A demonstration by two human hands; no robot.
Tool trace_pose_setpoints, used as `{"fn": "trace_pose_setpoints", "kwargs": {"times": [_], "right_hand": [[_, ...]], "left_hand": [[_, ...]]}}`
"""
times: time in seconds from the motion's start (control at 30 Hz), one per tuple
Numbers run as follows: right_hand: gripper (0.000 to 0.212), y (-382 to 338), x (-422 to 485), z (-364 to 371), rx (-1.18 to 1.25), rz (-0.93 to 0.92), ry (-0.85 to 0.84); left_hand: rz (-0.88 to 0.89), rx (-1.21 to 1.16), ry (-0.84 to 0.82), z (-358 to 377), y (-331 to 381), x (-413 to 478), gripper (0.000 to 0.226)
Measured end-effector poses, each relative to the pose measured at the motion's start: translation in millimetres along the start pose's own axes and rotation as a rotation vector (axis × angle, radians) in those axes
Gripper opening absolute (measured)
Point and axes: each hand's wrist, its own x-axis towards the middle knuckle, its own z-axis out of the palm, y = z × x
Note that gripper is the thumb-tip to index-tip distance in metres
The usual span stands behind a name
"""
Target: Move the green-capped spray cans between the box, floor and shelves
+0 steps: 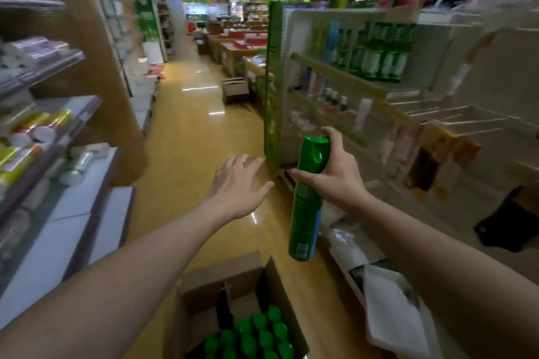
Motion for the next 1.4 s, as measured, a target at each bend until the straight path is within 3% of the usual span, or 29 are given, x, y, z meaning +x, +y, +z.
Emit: {"fn": "trace_pose_setpoints", "kwargs": {"times": [0.43,0.77,0.97,1.1,1.4], "right_hand": [[0.102,40.3,108.8,198.1,0.172,-0.093,-0.520],[0.102,78.8,38.9,347.9,0.196,-0.126,-0.915],[0.086,122.3,-30.3,450.2,0.147,-0.114,-0.941],[0.077,152.4,-73.8,514.7,0.163,0.023,-0.872],[0.075,217.1,-156.1,619.8,0.103,0.128,-0.921]], "left_hand": [[-0.541,0.075,-0.045,73.1,-131.7,24.7,0.072],[-0.843,-0.027,-0.077,174.2,-214.1,-76.5,0.075],[-0.988,-0.099,-0.163,269.6,-264.2,-165.0,0.072],[-1.036,-0.129,-0.242,339.3,-294.2,-223.8,0.074],[-1.191,-0.321,-0.188,450.5,-317.0,-318.2,0.084]]}}
